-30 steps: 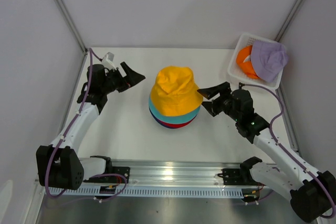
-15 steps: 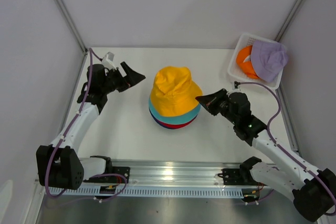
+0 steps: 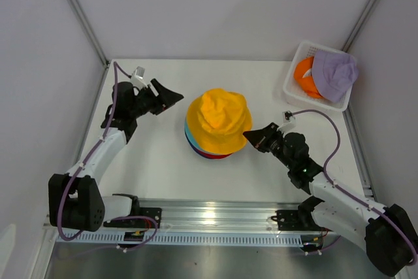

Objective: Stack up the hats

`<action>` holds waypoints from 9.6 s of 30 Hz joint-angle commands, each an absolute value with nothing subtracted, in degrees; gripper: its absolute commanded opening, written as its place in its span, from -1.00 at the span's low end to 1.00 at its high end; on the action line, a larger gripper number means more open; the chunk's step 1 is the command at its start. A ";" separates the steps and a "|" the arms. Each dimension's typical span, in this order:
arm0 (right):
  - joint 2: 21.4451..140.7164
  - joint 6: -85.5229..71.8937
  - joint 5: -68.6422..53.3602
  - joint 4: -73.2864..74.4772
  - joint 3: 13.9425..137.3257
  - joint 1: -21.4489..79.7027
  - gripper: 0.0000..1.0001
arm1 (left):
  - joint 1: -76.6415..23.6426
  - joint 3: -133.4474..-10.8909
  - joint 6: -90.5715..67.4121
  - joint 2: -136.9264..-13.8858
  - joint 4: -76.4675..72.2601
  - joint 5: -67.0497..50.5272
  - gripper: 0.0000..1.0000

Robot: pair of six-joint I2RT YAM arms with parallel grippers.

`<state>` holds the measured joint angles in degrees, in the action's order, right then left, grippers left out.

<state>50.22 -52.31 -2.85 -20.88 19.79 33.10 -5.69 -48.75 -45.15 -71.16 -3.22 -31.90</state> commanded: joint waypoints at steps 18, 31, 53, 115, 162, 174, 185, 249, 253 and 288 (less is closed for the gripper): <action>57.04 -45.79 -3.69 -27.86 20.92 30.85 -1.00 | -10.46 -42.45 -51.06 -77.08 -16.78 -39.90 0.25; 59.41 -45.35 -4.75 -28.30 22.23 30.59 -1.00 | -10.55 -42.71 -52.56 -76.91 -18.55 -41.49 0.02; 61.00 -44.03 -6.33 -24.61 26.37 30.50 -1.00 | -10.72 -46.94 -44.20 -73.12 -9.31 -35.94 0.29; 78.31 -40.61 -7.38 -19.87 30.41 30.06 -1.00 | -13.36 -38.50 -38.24 -75.15 -2.11 -17.32 -0.99; 111.96 -9.41 13.97 25.31 106.33 -12.65 0.65 | -9.58 -59.41 -24.79 -57.74 22.15 -8.00 0.68; 134.12 -4.31 21.00 30.42 131.75 -13.10 0.42 | -7.03 -63.54 -23.91 -65.38 23.99 -7.73 0.70; 138.51 1.39 27.16 30.24 133.59 -13.01 -0.22 | -6.24 -68.46 -23.73 -71.01 24.87 -8.44 0.71; 100.90 10.10 13.97 16.61 121.73 44.65 -1.00 | -8.00 -40.78 -80.52 -54.76 -29.54 -20.48 0.56; 99.15 10.28 11.52 15.38 119.45 44.82 -1.00 | -8.00 -43.58 -78.57 -55.45 -29.18 -19.86 0.59; 80.95 18.54 18.09 22.15 101.60 61.69 -1.00 | -15.38 -43.25 -81.13 -64.69 -34.02 -30.32 -0.99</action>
<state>84.68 15.73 14.81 23.07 101.03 59.64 -15.25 -44.93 -84.53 -65.36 -36.84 -31.22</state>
